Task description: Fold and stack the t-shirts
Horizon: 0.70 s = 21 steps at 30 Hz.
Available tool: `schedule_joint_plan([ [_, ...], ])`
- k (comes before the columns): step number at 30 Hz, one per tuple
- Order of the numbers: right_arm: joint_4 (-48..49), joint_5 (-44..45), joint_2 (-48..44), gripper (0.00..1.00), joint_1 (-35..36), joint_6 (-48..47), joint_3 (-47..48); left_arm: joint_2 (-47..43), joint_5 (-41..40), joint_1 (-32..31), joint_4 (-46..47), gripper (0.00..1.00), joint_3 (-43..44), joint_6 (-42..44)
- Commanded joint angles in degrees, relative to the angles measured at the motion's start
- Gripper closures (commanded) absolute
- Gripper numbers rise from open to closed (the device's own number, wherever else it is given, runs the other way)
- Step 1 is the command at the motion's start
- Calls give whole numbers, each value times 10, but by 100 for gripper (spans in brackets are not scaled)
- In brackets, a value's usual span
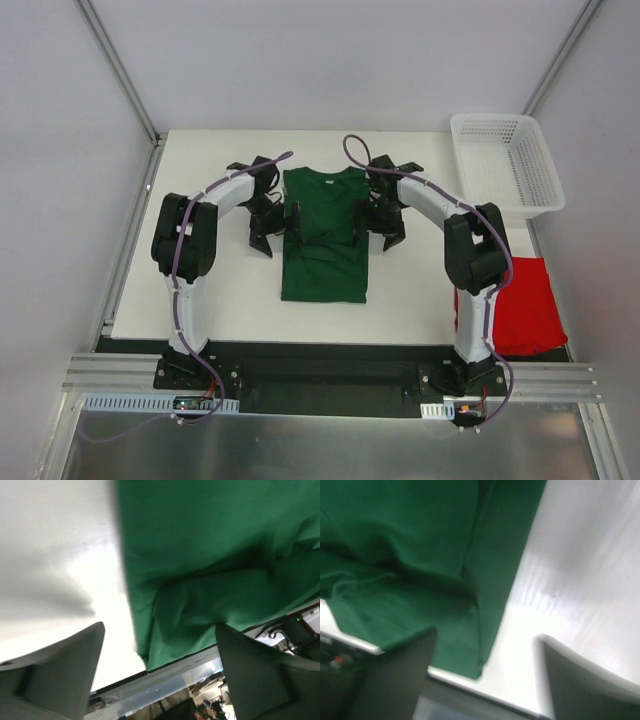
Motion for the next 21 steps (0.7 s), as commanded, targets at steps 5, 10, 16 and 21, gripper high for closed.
schedule_joint_plan([
  [5,-28,98,-146,4,4,10,-37,-143,-58,6,-62,1,-11,-24],
  [10,3,92,-200,4,28,28,-86,-217,-57,-3,-49,1,-97,-34],
  [16,33,93,-185,19,111,1,-99,-289,-115,-14,-25,1,-220,-51],
  [21,43,169,-133,63,177,-18,-91,-334,-122,-13,-6,1,-270,-84],
])
